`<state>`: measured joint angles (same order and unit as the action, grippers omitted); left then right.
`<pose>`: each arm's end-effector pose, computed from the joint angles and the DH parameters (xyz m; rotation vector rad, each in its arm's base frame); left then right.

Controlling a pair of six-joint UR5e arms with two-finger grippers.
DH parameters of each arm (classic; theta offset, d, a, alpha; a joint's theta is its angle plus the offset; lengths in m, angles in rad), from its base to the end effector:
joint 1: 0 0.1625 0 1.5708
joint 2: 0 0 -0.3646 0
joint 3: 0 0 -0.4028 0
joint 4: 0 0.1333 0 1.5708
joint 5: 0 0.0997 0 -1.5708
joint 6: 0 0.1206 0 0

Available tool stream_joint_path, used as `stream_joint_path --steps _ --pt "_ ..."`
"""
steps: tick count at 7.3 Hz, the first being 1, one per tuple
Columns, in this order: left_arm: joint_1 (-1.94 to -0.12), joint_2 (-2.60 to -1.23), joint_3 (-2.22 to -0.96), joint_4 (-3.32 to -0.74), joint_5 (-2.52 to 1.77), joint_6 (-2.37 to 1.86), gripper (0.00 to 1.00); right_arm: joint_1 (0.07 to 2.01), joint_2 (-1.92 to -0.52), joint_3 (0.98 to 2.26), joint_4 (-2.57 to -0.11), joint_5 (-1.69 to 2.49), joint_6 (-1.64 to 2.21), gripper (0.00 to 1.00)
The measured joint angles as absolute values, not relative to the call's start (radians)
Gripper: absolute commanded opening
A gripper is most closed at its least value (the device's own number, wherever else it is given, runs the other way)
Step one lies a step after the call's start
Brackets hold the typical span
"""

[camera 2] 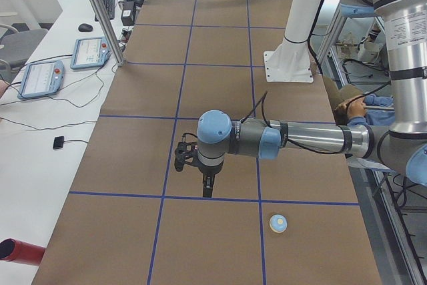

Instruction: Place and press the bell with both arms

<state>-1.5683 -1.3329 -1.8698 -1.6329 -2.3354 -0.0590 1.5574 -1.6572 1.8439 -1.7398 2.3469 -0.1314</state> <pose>-0.0488 -0.4259 0.5664 0.0936 0.7668 -0.0066 0.0426 -0.4662 0.5353 0.0626 -0.7745 -0.1443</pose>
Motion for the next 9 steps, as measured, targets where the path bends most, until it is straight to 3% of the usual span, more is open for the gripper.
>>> stream_joint_path --steps 9 --pt "-1.559 -1.296 -1.878 -1.661 -2.343 -0.059 1.00 1.554 -1.709 1.863 -1.733 2.381 -0.131 1.00"
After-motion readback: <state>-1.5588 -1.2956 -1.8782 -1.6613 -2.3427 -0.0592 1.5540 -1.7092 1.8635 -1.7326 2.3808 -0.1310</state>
